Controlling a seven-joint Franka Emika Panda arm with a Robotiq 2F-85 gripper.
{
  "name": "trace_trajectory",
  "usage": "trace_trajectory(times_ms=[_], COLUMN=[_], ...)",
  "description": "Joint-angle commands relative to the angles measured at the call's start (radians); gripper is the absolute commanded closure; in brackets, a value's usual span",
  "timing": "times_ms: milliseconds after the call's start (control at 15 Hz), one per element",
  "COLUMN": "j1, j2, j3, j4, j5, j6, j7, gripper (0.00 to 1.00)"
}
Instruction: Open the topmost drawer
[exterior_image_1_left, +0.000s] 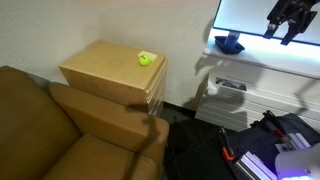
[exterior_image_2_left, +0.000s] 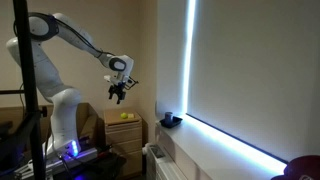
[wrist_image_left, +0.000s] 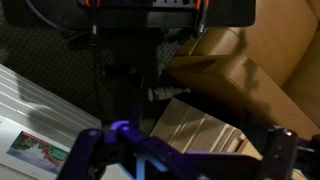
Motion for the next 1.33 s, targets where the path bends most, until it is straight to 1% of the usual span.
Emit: trace_trajectory(times_ms=[0,267,400,467,533,667,733,800,933,1000,1067,1133,1267], j1=[-0.032,-0.032,-0.013,0.02,0.045,0.107,0.136,0.17,0.231,0.239,0.242,0.225,0.228], j2=[0.005,0.005,0.099,0.127,0.148,0.214,0.244,0.288,0.425,0.442,0.442,0.381,0.427], j3=[0.03,0.03,0.075,0.101,0.121,0.183,0.228,0.257,0.315,0.322,0.325,0.34,0.353], j4=[0.002,0.002,-0.046,-0.079,-0.09,-0.114,-0.127,-0.111,-0.042,-0.003,0.018,-0.053,-0.003], j5=[0.014,0.014,0.005,0.043,0.086,0.198,0.241,0.31,0.448,0.483,0.503,0.458,0.483], j6=[-0.004,-0.004,0.1,0.166,0.197,0.302,0.42,0.495,0.675,0.655,0.622,0.635,0.634], j7=[-0.013,-0.013,0.047,0.056,0.062,0.082,0.108,0.126,0.189,0.195,0.174,0.184,0.184], gripper=[0.0,0.0,0.0,0.0,0.0,0.0,0.0,0.0,0.0,0.0,0.0,0.0,0.0])
